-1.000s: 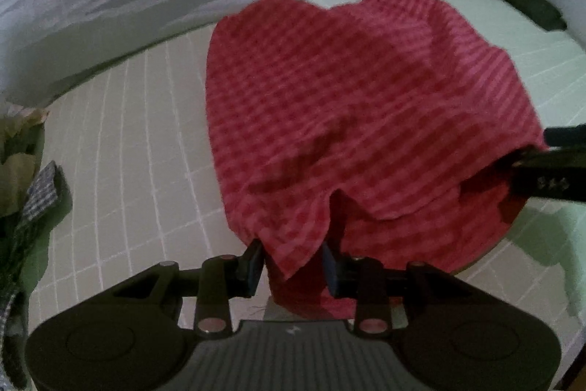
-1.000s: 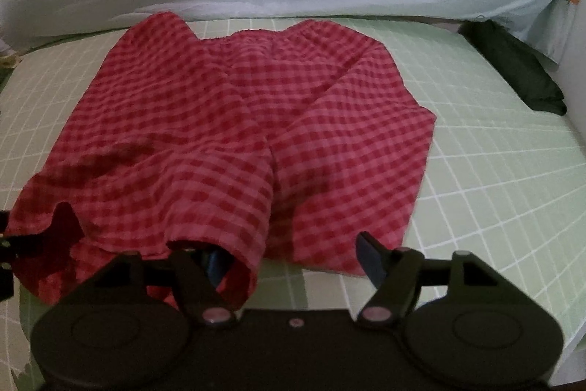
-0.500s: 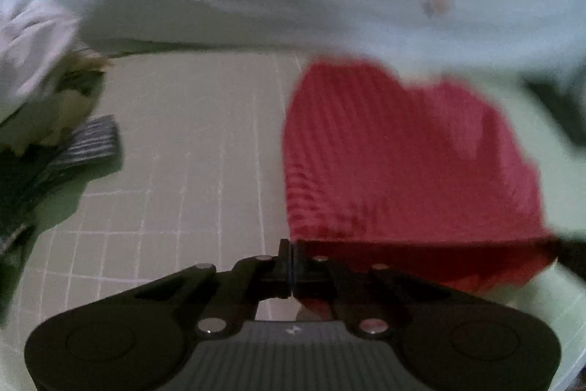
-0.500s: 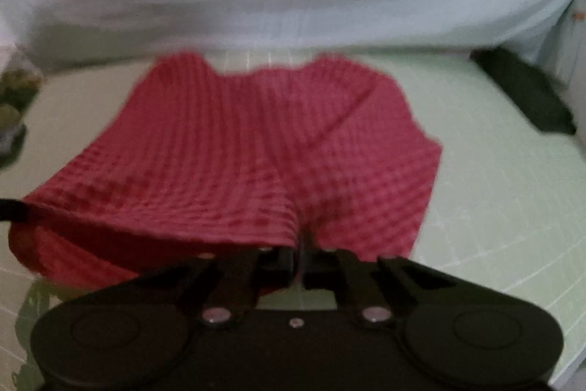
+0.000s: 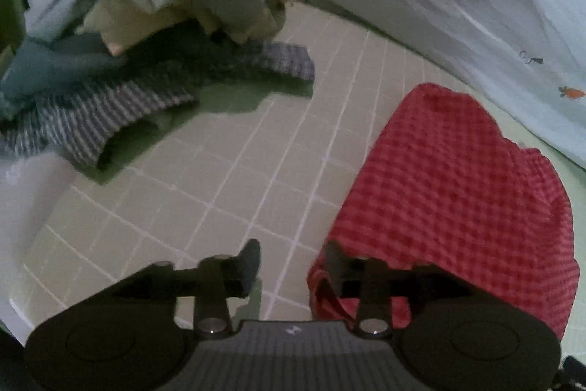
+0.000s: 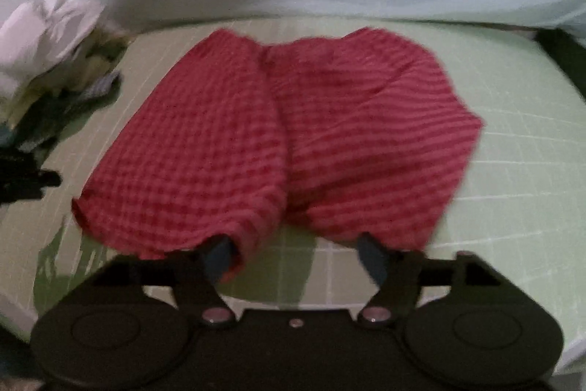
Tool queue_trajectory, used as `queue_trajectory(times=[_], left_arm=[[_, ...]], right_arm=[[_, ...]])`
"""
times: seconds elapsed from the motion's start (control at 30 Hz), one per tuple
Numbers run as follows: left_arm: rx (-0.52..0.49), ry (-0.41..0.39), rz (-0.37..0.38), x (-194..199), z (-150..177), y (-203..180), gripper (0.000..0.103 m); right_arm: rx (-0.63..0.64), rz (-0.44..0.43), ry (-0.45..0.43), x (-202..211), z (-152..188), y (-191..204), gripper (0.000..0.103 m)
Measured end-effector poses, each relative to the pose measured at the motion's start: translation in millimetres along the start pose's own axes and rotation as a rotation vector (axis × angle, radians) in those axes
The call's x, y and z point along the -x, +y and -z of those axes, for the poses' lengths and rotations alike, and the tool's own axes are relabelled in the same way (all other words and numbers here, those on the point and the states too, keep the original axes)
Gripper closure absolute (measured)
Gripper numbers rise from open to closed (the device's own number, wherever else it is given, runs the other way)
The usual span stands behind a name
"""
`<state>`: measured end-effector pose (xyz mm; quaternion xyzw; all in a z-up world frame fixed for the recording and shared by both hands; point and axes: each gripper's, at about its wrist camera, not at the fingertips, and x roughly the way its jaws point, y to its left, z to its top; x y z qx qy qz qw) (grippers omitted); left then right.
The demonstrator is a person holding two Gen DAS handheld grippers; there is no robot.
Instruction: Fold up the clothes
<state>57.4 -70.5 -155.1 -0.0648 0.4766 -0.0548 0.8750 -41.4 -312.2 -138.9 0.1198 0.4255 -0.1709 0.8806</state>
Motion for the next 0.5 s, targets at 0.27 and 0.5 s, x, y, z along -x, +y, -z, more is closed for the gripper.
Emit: queue_trajectory(times=[0.27, 0.5], left_arm=[[-0.185, 0.032, 0.041, 7, 9, -32, 0.051], [-0.254, 0.067, 0.04, 6, 22, -40, 0.054]], right_arm=[[-0.109, 0.054, -0.009, 9, 7, -27, 0.022], [-0.165, 0.11, -0.06, 18, 6, -35, 0.021]])
